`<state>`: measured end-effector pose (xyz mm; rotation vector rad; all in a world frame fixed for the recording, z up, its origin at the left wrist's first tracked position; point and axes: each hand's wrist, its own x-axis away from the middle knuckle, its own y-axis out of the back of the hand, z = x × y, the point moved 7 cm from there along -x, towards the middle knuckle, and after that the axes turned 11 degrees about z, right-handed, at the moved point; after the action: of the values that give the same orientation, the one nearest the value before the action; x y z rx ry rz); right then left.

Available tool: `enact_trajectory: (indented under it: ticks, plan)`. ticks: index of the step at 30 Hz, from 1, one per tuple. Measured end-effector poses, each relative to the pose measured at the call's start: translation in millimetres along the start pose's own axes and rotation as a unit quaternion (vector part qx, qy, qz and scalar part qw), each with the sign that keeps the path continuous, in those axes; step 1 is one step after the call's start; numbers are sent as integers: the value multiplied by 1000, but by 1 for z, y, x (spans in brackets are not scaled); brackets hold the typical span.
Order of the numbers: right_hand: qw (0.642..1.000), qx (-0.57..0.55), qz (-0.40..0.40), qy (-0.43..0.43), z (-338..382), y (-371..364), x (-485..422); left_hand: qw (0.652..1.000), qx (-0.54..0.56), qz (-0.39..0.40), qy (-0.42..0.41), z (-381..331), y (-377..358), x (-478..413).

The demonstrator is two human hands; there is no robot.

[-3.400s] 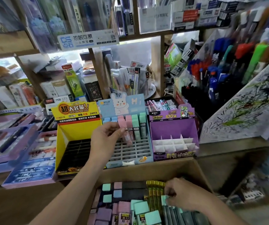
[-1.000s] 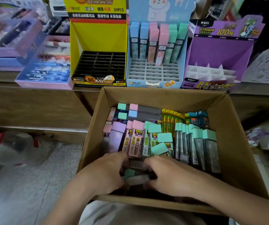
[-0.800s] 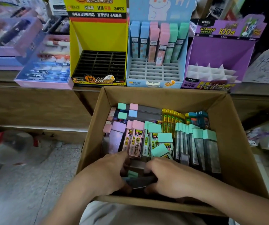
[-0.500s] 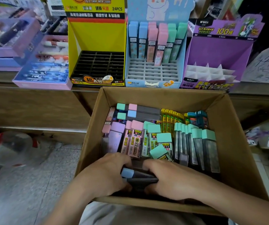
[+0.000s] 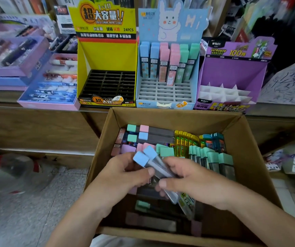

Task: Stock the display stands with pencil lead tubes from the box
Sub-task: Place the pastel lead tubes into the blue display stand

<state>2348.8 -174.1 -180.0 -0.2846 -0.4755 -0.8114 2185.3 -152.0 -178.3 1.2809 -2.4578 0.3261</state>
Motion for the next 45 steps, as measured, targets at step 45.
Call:
enact_trajectory:
  ticks: [45]
  plan:
    - [934,-154,-274,172,69,78,-23,957,265,-77,-94,-41,54,-34]
